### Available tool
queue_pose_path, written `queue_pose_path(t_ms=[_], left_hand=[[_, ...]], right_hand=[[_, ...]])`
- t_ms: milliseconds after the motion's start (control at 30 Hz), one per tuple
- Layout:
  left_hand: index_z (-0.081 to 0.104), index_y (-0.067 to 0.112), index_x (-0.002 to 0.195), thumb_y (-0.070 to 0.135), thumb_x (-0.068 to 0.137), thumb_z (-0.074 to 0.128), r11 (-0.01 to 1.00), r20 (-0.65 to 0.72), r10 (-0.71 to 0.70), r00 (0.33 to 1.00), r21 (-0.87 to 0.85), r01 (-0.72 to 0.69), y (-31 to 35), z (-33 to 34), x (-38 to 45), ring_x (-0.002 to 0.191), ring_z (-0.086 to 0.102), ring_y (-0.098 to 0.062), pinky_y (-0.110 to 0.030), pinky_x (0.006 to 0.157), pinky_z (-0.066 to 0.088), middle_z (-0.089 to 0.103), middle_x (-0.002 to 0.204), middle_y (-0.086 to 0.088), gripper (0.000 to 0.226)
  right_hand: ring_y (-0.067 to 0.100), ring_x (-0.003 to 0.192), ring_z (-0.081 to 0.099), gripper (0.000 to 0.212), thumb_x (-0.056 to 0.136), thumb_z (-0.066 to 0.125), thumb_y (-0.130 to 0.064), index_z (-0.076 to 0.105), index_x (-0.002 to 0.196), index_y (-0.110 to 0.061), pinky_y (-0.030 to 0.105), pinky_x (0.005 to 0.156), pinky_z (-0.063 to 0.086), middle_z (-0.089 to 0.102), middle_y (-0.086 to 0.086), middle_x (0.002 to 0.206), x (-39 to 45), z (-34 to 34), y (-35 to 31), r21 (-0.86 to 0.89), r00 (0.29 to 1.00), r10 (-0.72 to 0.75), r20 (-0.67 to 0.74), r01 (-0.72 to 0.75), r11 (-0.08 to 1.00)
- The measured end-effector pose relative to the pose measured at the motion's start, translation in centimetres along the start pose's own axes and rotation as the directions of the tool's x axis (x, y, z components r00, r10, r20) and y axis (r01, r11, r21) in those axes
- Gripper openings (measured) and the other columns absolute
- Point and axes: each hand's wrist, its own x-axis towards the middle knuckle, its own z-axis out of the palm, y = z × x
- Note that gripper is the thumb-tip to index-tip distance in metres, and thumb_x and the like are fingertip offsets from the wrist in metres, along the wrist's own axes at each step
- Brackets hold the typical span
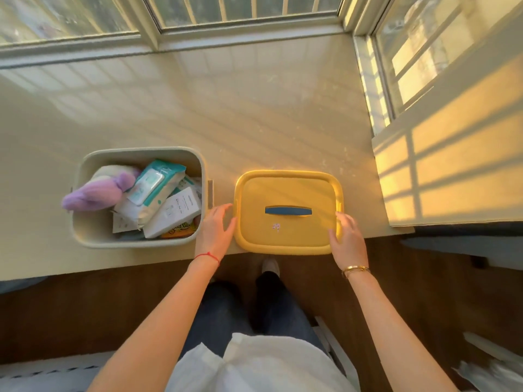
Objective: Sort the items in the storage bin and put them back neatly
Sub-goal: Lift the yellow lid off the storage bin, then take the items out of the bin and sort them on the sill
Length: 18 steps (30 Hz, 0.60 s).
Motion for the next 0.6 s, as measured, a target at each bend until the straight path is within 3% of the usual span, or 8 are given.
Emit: queue_pose_path(t_ms=[233,333,600], left_hand=[[0.055,0.020,0.127,0.029,0.093,0.056,0.994,-0.148,0.105,0.983,0.049,-0.099,-4.4,-9.3,-4.1,0.117,0.054,-0.017,-0.036,0.095,0.050,0.058,0.126,-0.003,0.035],[0.056,0.019,0.125,0.027,0.092,0.057,0.994,-0.213,0.108,0.971,0.049,-0.100,-7.8,-13.8,-5.0,0.115,0.055,-0.018,-0.037,0.094,0.051,0.059,0.124,-0.004,0.034],[0.062,0.018,0.118,0.021,0.088,0.062,0.995,-0.278,0.073,0.958,0.089,-0.050,-18.7,-24.5,-5.3,0.101,0.062,-0.021,-0.036,0.084,0.053,0.065,0.112,-0.003,0.030]], right_hand=[[0.020,0.124,0.048,0.045,0.091,0.057,-0.020,0.047,0.134,-0.013,0.032,0.104,0.040,0.052,0.006,0.130,-3.4,0.6,-7.7,-0.065,0.968,-0.249,-0.025,0.247,0.967],[0.020,0.123,0.048,0.045,0.090,0.058,-0.020,0.048,0.133,-0.012,0.029,0.103,0.037,0.054,0.006,0.130,-4.9,2.3,-11.7,-0.077,0.956,-0.293,-0.027,0.290,0.954],[0.022,0.119,0.052,0.044,0.087,0.062,-0.016,0.051,0.130,-0.011,0.037,0.103,0.043,0.057,0.008,0.126,-7.8,9.4,-24.0,-0.045,0.937,-0.347,-0.049,0.345,0.938]])
